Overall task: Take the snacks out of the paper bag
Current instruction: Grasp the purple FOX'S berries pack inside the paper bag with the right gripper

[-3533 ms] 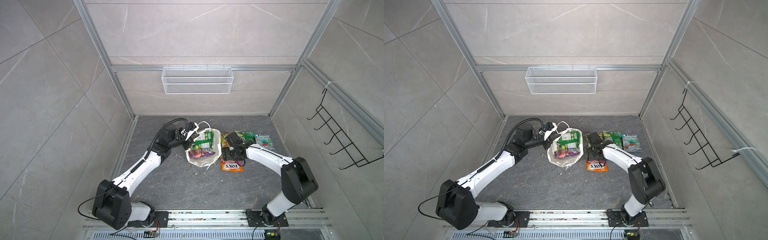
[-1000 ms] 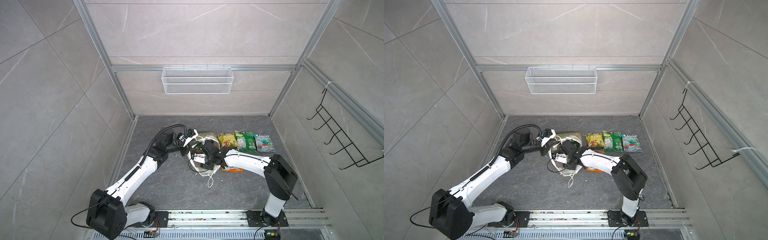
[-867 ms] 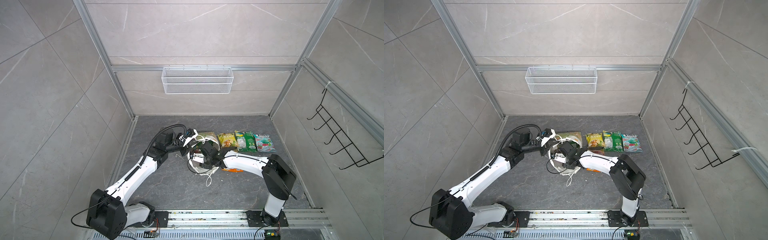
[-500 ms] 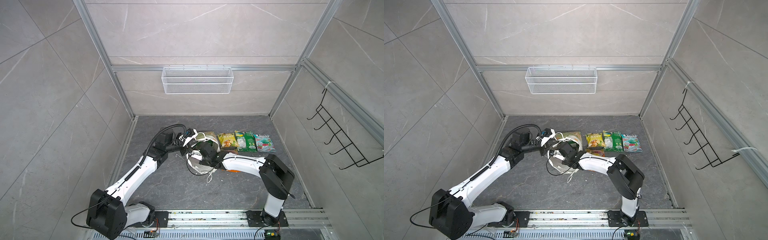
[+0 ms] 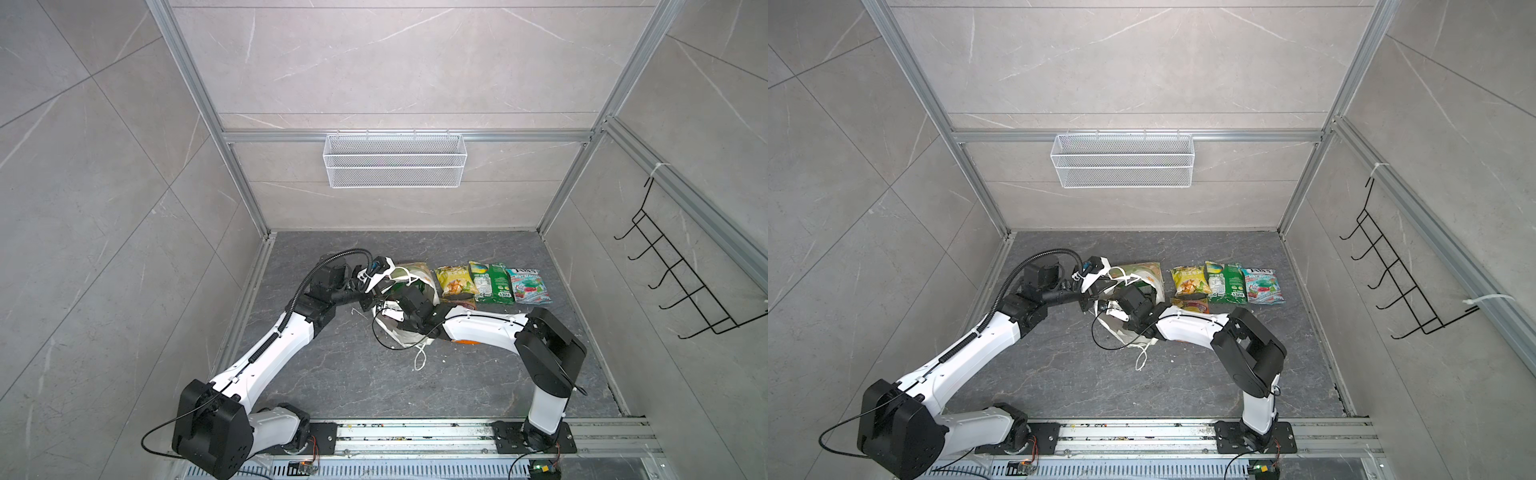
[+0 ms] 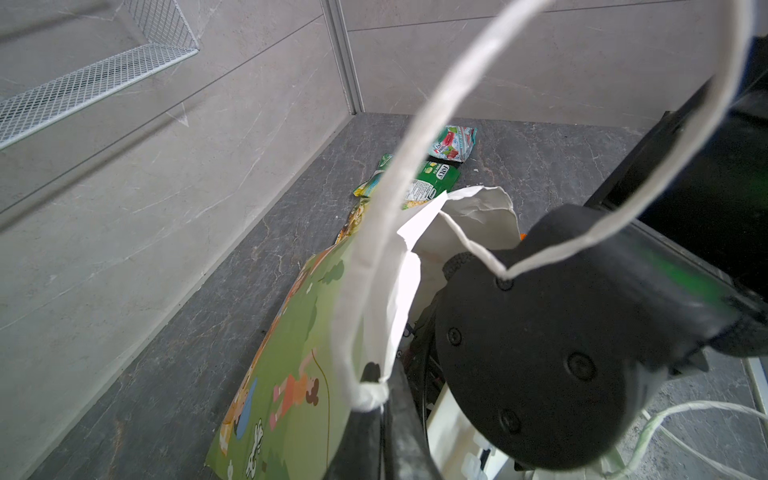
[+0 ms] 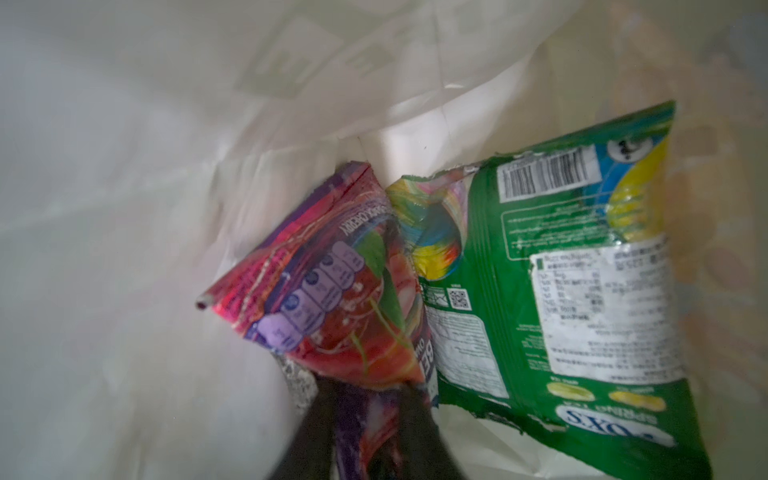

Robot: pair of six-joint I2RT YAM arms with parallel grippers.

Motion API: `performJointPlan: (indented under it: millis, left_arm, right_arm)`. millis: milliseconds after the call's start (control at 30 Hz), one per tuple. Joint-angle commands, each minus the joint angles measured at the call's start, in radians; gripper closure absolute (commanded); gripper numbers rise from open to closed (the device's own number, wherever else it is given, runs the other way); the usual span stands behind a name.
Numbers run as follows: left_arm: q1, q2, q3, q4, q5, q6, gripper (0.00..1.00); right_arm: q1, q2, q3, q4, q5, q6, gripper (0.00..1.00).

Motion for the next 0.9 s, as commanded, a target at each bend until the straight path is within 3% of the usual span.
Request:
performJointPlan:
  millis: [0, 167, 367, 867]
  left_arm:
    - [-0.001, -0.025, 0.013, 0.033, 0.018, 0.011, 1.0]
    - [-0.001, -0.027, 0.01, 0.048, -0.003, 0.004, 1.0]
    - [-0.001, -0.023, -0.009, 0.088, -0.064, -0.028, 1.0]
    - [-0.001, 0.021, 0.021, 0.092, -0.067, -0.027, 1.0]
  right_arm:
    - [0.004, 0.003, -0.006, -0.004, -0.011, 0.04, 0.91]
    - [0.005, -0.062, -0.018, -0.011, -0.034, 0.047, 1.0]
    - [0.004, -0.192, -0.066, 0.0, -0.101, 0.075, 1.0]
    - [0.005, -0.364, -0.135, -0.06, -0.185, 0.116, 1.0]
